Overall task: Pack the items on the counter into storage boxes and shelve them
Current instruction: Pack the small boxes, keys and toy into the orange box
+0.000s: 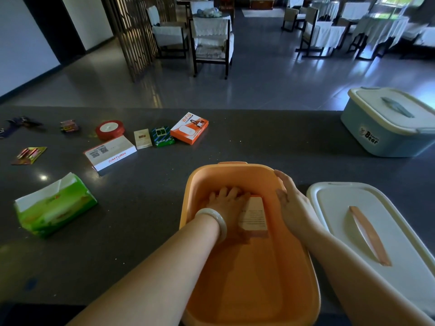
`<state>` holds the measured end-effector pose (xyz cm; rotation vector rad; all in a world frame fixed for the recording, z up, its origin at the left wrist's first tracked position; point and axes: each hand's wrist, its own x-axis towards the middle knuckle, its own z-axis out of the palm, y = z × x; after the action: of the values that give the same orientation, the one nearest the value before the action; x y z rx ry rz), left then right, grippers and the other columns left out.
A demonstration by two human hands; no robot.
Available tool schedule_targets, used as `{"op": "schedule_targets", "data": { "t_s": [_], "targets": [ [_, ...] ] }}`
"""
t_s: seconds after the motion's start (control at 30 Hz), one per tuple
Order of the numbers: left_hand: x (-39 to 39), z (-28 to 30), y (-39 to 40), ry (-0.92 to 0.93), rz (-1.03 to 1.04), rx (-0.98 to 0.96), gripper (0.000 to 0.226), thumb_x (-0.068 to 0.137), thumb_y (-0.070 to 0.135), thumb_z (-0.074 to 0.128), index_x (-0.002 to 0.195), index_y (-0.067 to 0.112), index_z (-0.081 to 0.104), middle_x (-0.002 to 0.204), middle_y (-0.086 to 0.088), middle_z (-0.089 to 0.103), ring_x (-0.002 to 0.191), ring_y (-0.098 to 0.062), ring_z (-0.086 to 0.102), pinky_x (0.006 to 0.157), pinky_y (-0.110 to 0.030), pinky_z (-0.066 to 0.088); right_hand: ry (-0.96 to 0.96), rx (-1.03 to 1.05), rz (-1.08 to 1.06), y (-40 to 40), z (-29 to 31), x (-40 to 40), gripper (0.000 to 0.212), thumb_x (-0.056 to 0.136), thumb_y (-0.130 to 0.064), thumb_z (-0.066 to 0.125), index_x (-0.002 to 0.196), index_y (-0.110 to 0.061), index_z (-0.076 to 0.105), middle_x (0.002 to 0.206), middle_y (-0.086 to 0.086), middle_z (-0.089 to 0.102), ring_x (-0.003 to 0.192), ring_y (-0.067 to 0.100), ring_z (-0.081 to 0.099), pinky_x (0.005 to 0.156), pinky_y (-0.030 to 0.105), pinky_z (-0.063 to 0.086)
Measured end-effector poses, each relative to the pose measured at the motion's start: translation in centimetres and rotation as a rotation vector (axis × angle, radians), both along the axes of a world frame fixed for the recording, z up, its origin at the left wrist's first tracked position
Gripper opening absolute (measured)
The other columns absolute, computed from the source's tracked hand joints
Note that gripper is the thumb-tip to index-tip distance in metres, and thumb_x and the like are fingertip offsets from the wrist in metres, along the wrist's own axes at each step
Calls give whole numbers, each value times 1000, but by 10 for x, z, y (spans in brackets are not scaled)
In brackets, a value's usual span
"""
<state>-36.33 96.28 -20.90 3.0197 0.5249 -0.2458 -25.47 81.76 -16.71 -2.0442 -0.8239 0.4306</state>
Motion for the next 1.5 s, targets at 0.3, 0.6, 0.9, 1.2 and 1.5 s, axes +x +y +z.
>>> {"op": "schedule_targets", "data": {
  "t_s": [0.3, 0.6, 0.9, 1.2, 1.5],
  "targets": [
    [-4, 8, -1, 1, 28, -45, 113, 62, 85, 57, 149, 39, 3, 156, 4, 16, 141, -32, 22, 113, -60, 20, -20, -69, 2, 2, 2, 1, 42, 103, -31, 35, 142, -43, 23, 103, -12, 50, 75, -2, 53, 41, 6, 39],
    [-25, 66, 15, -342, 70, -232, 51, 93, 35, 60, 140, 23, 46, 141, 3, 41, 131, -17, 38, 112, -35, 32, -220, -225, -6, 14, 13, 3, 46, 100, -33, 42, 144, -33, 29, 137, 4, 43, 112, 22, 49, 83, 35, 52],
    [-83, 81, 89, -403, 321, -235, 48, 91, 38, 61, 135, 25, 48, 135, 4, 42, 128, -14, 39, 103, -30, 38, -403, -253, 74, 81, 44, -21, 43, 97, -24, 47, 139, -19, 43, 141, 4, 40, 128, 27, 33, 97, 40, 39],
    [-132, 72, 191, -220, 456, -237, 54, 90, 43, 62, 138, 25, 45, 141, 0, 39, 131, -19, 39, 106, -36, 40, -276, -313, 95, 191, 47, -64, 55, 92, -45, 56, 140, -23, 42, 143, 4, 41, 132, 27, 38, 100, 40, 42],
    [-127, 54, 273, -121, 332, -255, 62, 90, 48, 59, 144, 24, 38, 149, -3, 34, 136, -23, 36, 107, -38, 36, -218, -375, 55, 300, 33, -85, 63, 88, -47, 62, 139, -15, 43, 138, 9, 45, 127, 28, 43, 102, 40, 42]
  ]
}}
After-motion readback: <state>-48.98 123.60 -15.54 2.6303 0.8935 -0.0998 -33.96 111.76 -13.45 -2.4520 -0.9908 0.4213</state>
